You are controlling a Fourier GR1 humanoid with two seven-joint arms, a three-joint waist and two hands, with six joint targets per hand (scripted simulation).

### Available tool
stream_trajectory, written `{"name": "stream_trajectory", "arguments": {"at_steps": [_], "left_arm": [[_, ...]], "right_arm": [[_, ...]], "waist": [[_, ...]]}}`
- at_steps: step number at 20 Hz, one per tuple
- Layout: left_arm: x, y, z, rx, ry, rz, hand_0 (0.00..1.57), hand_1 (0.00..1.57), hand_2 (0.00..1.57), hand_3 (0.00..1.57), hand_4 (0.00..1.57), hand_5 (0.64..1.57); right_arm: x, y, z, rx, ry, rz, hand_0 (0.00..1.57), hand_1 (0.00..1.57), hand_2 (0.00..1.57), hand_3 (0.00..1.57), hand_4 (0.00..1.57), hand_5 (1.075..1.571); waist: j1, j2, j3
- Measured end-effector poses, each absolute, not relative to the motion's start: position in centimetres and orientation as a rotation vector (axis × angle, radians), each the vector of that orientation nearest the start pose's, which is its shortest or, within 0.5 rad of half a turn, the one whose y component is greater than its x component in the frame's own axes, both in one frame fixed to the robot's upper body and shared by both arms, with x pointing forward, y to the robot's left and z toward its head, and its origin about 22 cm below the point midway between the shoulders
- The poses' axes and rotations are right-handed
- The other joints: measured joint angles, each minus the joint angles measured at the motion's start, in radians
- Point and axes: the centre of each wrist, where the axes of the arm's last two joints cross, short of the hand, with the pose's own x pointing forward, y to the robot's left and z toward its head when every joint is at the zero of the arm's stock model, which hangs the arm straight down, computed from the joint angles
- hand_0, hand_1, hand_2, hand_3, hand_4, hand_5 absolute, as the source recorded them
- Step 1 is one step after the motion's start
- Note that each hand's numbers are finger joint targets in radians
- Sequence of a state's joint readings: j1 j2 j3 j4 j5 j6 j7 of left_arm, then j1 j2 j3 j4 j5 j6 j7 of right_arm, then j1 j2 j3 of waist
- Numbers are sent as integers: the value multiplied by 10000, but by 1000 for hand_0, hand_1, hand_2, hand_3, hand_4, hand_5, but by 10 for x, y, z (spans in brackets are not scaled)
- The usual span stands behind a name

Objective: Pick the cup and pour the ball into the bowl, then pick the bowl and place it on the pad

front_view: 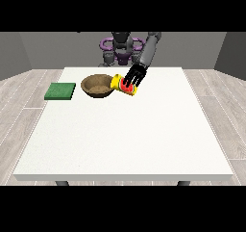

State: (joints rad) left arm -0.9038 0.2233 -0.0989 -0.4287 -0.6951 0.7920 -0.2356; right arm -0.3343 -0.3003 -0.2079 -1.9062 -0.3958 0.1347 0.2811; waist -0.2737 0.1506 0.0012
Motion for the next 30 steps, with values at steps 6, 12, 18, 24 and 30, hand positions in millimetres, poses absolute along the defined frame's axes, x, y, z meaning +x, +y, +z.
{"name": "stream_trajectory", "arguments": {"at_steps": [6,12,18,24,30], "left_arm": [[429,188,26,14048,-17185,-9537,1343,1343,1501,1531,933,1509],[423,150,10,15046,-16236,-13304,1469,1469,1571,1571,982,1490],[421,116,11,16724,-14961,-17050,1503,1503,1571,1571,1057,1505],[406,82,7,17628,-14146,-18386,1498,1498,1571,1571,1061,1506],[406,89,11,15706,-15362,-15761,710,710,1363,1277,1101,1464]], "right_arm": [[280,-286,169,1860,-19215,1299,0,0,0,0,365,1565],[288,-281,149,1640,-18521,996,0,0,0,0,381,1565],[293,-289,128,1360,-17722,680,0,0,0,0,373,1566],[299,-294,114,1442,-17501,628,0,0,0,0,384,1565],[290,-302,105,1058,-17464,285,0,0,0,0,377,1566]], "waist": [[32,-513,16],[341,-1200,14],[723,-1980,15],[736,-2223,0],[1214,-2210,-23]]}}
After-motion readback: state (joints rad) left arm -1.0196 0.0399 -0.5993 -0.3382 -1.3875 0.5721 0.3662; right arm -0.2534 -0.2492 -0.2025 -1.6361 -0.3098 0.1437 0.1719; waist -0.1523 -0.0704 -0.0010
